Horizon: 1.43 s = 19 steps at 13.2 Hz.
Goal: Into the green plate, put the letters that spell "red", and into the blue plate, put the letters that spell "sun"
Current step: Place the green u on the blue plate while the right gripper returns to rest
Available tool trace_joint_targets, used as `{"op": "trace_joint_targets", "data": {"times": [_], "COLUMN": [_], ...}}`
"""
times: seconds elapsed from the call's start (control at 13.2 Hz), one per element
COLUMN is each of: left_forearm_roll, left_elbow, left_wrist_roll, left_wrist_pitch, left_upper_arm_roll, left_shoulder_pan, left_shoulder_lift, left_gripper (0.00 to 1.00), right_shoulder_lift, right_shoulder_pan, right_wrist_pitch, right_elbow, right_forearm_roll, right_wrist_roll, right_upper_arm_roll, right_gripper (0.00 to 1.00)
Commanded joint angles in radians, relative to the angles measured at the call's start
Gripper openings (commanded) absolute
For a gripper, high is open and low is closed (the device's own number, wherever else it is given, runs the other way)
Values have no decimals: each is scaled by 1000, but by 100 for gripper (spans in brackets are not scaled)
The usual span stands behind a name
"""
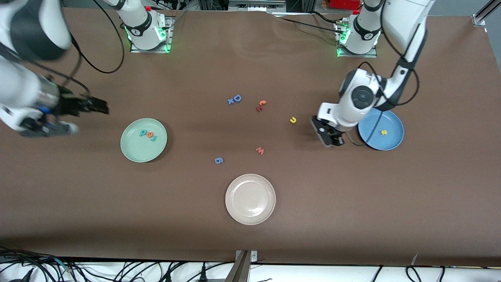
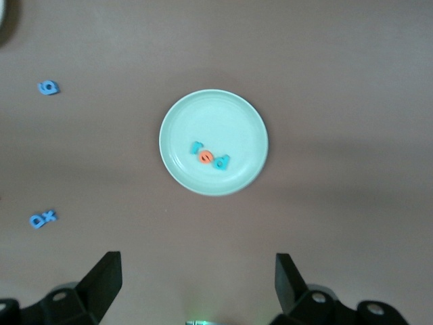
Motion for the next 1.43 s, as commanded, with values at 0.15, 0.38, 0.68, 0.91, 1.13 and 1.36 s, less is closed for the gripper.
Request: {"op": "trace_joint_targets", "data": {"times": [0.15, 0.38, 0.68, 0.91, 1.13, 1.36], "left_forearm_roll": [12, 10, 10, 15, 12, -97], "left_elbow": [-9, -22, -49, -39, -20, -8], "left_wrist_roll": [2, -20, -162, -166, -166, -263], "left_wrist_pitch": [-164, -193, -246, -243, -246, -273], "left_upper_arm_roll": [67, 99, 105, 107, 104, 58], "left_shoulder_pan": [131, 153, 189, 192, 181, 119], "left_shoulder_lift": [-102, -99, -47, -30, -44, -79], "left_gripper": [22, 26, 30, 59, 62, 61], "right_shoulder_lift": [-120, -103, -105, -117, -122, -123], "right_shoulder_pan": [-156, -161, -178, -182, -182, -182], "right_wrist_pitch": [-13, -37, -25, -19, 40, 90], "right_elbow": [-77, -32, -32, -21, -41, -48], "right_forearm_roll": [-85, -190, -118, -66, -47, -47], "right_wrist_roll": [-9, -9, 8, 8, 9, 9], "right_upper_arm_roll": [202, 211, 200, 172, 172, 171], "right_gripper": [100, 100, 100, 100, 100, 100]}}
